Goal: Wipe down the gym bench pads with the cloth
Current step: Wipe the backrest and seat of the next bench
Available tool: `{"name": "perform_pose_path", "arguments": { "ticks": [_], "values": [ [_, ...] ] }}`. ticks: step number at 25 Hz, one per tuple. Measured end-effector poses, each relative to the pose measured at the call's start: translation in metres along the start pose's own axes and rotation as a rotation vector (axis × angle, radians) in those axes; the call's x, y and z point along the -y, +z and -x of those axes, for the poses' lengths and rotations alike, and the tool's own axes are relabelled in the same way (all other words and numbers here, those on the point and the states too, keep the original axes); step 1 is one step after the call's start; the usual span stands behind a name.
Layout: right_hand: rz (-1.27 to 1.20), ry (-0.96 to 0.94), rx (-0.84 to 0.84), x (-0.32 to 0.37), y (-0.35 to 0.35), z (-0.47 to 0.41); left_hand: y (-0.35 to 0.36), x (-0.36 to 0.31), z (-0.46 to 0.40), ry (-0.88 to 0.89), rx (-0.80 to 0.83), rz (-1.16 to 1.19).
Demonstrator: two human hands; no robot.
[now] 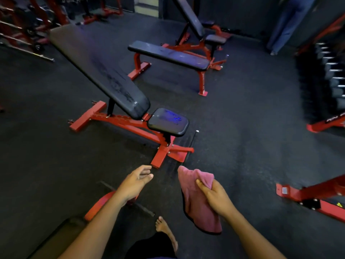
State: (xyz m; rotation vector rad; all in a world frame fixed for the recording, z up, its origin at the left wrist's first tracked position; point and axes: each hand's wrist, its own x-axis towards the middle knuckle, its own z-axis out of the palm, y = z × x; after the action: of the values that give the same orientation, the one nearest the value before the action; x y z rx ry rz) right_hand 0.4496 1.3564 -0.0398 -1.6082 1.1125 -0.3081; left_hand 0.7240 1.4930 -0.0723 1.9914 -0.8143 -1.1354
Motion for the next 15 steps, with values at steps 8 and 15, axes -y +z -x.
{"name": "perform_pose_path", "arguments": {
  "ticks": [8,15],
  "values": [
    [-0.016,0.043,-0.203,0.022,-0.079,-0.122,-0.005,-0.08,-0.15,0.041,0.143,-0.159],
    [-0.085,0.088,-0.226,0.04,-0.083,-0.229,-0.032,-0.123,-0.243,0.048,0.107,-0.239]
  ]
}}
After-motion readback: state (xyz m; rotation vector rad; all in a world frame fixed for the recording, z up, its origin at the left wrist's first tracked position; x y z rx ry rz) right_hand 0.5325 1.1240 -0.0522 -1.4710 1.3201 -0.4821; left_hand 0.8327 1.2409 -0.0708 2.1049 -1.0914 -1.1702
